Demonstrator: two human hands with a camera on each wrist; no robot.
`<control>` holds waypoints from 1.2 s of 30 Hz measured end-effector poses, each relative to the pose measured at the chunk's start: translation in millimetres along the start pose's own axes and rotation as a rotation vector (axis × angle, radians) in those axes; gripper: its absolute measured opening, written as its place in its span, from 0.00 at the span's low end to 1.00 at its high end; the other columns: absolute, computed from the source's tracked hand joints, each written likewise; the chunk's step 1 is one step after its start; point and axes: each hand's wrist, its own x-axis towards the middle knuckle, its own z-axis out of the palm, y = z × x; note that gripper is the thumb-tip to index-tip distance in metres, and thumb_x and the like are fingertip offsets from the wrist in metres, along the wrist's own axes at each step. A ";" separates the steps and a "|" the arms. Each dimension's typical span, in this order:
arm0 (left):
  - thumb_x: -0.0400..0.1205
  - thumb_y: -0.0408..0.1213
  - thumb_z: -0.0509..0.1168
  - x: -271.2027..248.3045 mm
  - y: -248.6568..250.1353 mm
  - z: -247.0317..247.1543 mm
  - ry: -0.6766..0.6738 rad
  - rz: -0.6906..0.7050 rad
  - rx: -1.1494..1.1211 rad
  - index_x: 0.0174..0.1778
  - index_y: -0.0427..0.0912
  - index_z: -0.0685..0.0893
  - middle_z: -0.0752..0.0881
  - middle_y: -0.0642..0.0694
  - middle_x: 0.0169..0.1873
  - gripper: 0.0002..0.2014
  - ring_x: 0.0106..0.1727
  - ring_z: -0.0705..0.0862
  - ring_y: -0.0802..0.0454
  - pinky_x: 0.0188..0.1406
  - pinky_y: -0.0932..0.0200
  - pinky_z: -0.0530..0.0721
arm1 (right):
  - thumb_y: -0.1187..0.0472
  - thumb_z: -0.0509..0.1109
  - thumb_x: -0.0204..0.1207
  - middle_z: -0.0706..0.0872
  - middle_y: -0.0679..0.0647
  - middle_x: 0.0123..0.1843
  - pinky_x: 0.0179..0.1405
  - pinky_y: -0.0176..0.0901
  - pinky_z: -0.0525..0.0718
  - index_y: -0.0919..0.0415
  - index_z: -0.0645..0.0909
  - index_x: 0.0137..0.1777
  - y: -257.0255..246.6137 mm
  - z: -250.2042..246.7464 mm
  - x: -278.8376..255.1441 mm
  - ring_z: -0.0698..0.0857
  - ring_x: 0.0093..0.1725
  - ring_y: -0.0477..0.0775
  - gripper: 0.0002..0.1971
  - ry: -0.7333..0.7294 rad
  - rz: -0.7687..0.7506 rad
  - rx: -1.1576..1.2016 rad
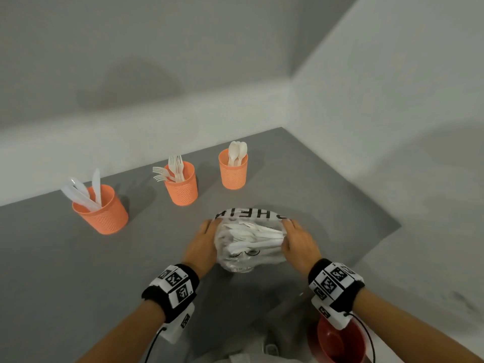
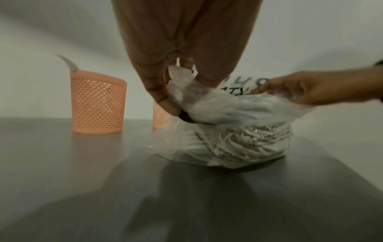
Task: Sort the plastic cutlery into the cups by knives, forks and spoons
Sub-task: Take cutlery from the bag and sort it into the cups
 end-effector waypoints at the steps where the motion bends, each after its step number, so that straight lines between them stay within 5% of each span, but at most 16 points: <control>1: 0.78 0.24 0.59 3.8 3.1 -0.2 0.003 0.014 0.018 0.76 0.36 0.65 0.68 0.38 0.71 0.28 0.67 0.76 0.39 0.70 0.53 0.71 | 0.74 0.58 0.74 0.77 0.61 0.65 0.49 0.48 0.80 0.61 0.67 0.74 1.7 -2.7 4.5 0.82 0.53 0.62 0.27 0.022 0.010 0.007; 4: 0.78 0.21 0.56 17.9 6.1 5.7 -0.006 -0.006 0.059 0.80 0.39 0.59 0.63 0.37 0.75 0.32 0.70 0.73 0.37 0.71 0.54 0.68 | 0.75 0.61 0.71 0.73 0.62 0.69 0.55 0.51 0.81 0.61 0.68 0.73 8.6 -10.0 14.5 0.79 0.60 0.63 0.28 0.047 0.068 -0.064; 6: 0.79 0.22 0.55 26.5 7.9 9.6 -0.022 -0.065 0.055 0.81 0.42 0.55 0.65 0.37 0.73 0.34 0.67 0.75 0.36 0.69 0.53 0.70 | 0.71 0.72 0.65 0.74 0.64 0.69 0.55 0.52 0.82 0.61 0.75 0.69 8.2 -13.7 16.2 0.78 0.62 0.63 0.30 0.084 0.038 -0.298; 9: 0.77 0.21 0.56 38.1 11.2 12.1 -0.039 -0.112 0.038 0.82 0.42 0.53 0.68 0.36 0.70 0.36 0.66 0.75 0.37 0.66 0.54 0.71 | 0.68 0.84 0.42 0.85 0.59 0.48 0.34 0.44 0.82 0.60 0.86 0.49 -4.2 -22.2 19.4 0.84 0.41 0.57 0.29 0.091 -0.125 -0.517; 11: 0.76 0.19 0.56 41.6 14.2 10.9 -0.054 -0.136 0.009 0.82 0.40 0.53 0.66 0.37 0.72 0.37 0.69 0.72 0.38 0.69 0.57 0.68 | 0.66 0.82 0.55 0.83 0.58 0.48 0.37 0.44 0.81 0.62 0.84 0.54 -12.6 -22.4 24.5 0.83 0.43 0.56 0.24 -0.027 -0.252 -0.473; 14: 0.75 0.18 0.57 45.5 18.5 7.9 -0.062 -0.131 -0.015 0.81 0.37 0.54 0.64 0.37 0.74 0.37 0.73 0.69 0.39 0.72 0.59 0.65 | 0.67 0.67 0.75 0.74 0.63 0.70 0.64 0.46 0.77 0.68 0.70 0.71 -17.9 -16.2 39.1 0.77 0.66 0.61 0.24 -0.250 -0.194 -0.351; 18: 0.75 0.19 0.57 53.6 27.6 6.0 -0.044 -0.118 -0.015 0.80 0.34 0.55 0.65 0.35 0.75 0.35 0.74 0.69 0.38 0.72 0.57 0.65 | 0.64 0.69 0.75 0.76 0.64 0.68 0.67 0.46 0.75 0.70 0.73 0.65 -28.5 -16.6 59.9 0.76 0.67 0.60 0.20 -0.377 -0.159 -0.380; 22: 0.75 0.19 0.57 64.3 38.2 3.7 -0.012 -0.102 -0.032 0.78 0.33 0.60 0.69 0.32 0.71 0.32 0.71 0.72 0.35 0.70 0.55 0.67 | 0.55 0.76 0.70 0.77 0.64 0.67 0.71 0.50 0.75 0.70 0.69 0.69 -28.6 -7.9 72.1 0.77 0.67 0.62 0.33 -0.452 -0.151 -0.474; 25: 0.75 0.19 0.56 72.1 42.9 3.9 -0.012 -0.102 -0.046 0.77 0.34 0.62 0.70 0.32 0.69 0.31 0.69 0.73 0.35 0.69 0.54 0.69 | 0.52 0.75 0.70 0.72 0.65 0.72 0.74 0.52 0.72 0.71 0.64 0.73 -20.1 -0.6 78.6 0.72 0.71 0.64 0.38 -0.383 -0.143 -0.489; 30: 0.75 0.19 0.58 87.7 47.0 2.6 0.037 -0.145 -0.125 0.76 0.36 0.65 0.70 0.33 0.70 0.31 0.72 0.71 0.37 0.71 0.55 0.68 | 0.54 0.71 0.74 0.64 0.65 0.77 0.73 0.53 0.71 0.66 0.72 0.71 -7.3 -9.9 84.4 0.70 0.73 0.63 0.27 -0.281 -0.190 -0.429; 36: 0.75 0.21 0.59 86.1 46.2 7.0 -0.006 -0.174 -0.123 0.78 0.37 0.62 0.69 0.33 0.71 0.33 0.72 0.71 0.37 0.71 0.56 0.67 | 0.50 0.71 0.72 0.68 0.63 0.73 0.71 0.53 0.70 0.64 0.66 0.72 0.5 5.2 79.8 0.69 0.71 0.63 0.32 -0.248 -0.235 -0.436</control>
